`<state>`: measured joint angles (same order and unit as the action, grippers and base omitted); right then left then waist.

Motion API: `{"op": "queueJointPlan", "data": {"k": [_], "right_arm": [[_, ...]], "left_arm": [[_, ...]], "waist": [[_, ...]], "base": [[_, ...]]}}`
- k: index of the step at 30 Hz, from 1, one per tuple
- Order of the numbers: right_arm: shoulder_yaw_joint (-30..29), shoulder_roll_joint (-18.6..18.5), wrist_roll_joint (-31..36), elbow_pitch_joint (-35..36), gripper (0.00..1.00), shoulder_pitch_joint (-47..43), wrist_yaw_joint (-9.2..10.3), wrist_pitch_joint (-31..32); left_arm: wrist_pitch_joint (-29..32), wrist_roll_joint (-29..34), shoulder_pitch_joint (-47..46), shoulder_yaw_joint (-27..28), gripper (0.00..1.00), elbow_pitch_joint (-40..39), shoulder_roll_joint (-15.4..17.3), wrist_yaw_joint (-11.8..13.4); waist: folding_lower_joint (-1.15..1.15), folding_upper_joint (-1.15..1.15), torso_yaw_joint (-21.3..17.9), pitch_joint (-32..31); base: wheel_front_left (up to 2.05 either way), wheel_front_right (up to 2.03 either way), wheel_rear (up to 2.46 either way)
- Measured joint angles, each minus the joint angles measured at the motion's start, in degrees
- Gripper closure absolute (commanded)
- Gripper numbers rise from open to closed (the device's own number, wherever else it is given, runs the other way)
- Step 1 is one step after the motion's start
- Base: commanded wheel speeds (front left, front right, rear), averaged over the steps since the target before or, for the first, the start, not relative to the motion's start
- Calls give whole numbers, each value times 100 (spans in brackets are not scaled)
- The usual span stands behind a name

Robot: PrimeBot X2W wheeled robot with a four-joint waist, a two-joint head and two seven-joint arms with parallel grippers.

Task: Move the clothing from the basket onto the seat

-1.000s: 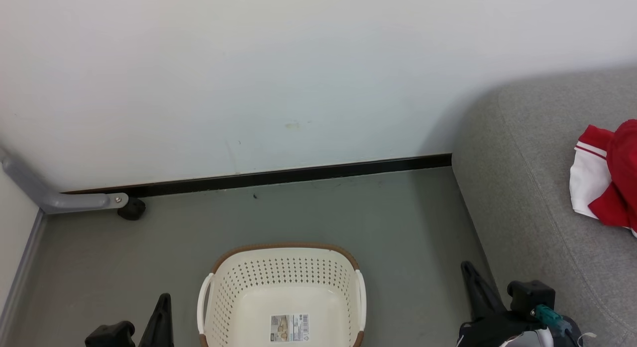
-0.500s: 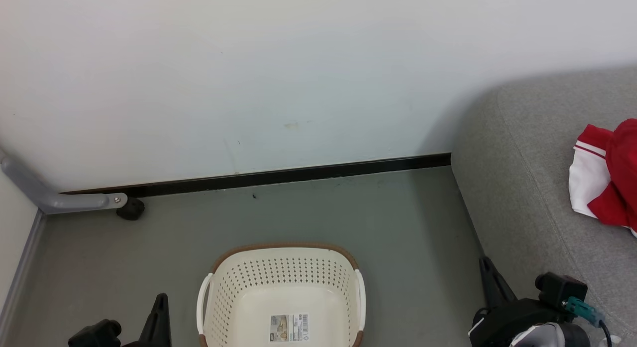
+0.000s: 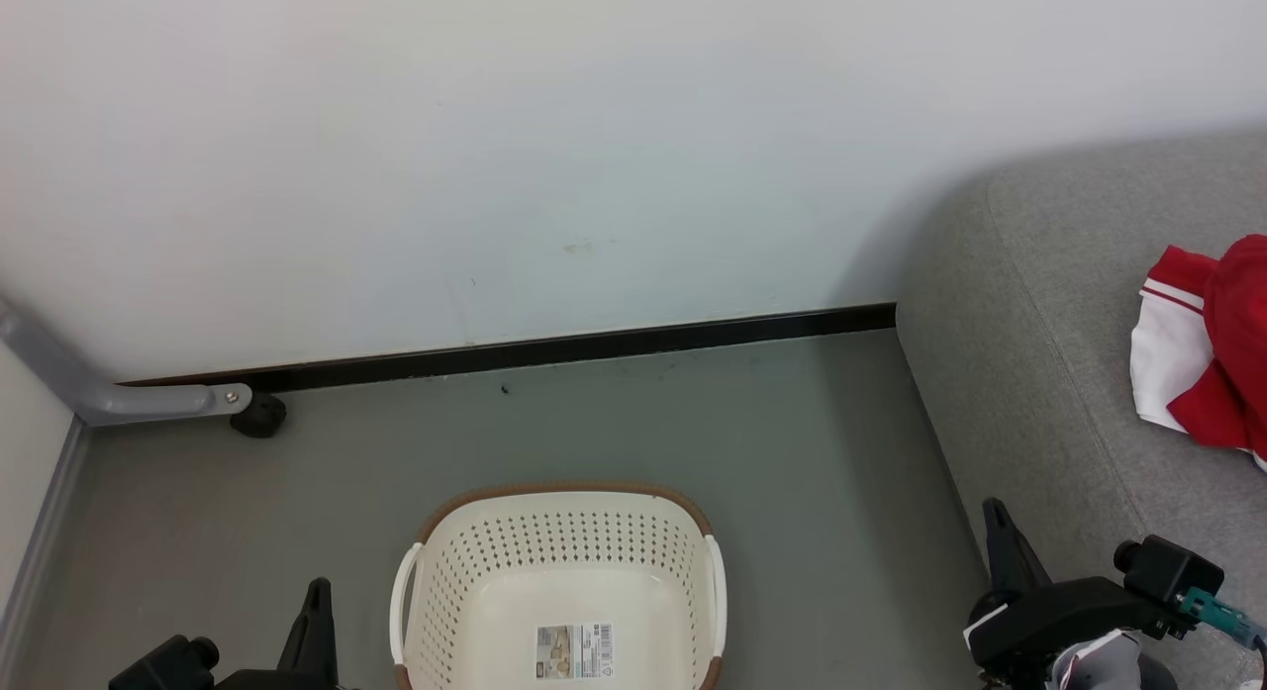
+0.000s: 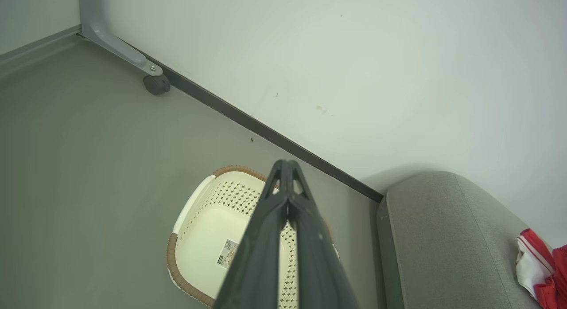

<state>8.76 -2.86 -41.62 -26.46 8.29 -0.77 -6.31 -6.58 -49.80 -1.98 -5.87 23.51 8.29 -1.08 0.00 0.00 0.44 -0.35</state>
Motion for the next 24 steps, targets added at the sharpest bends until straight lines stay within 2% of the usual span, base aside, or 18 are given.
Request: {"op": "queueJointPlan", "data": {"k": [24], "right_arm": [[-626,12,-1874,348,100,-76,-227,486]], "left_arm": [[515,-1541,-51,402,100,-222,-229,-240]], "waist": [[0,0,-17,18]], "base": [[0,0,0]]}}
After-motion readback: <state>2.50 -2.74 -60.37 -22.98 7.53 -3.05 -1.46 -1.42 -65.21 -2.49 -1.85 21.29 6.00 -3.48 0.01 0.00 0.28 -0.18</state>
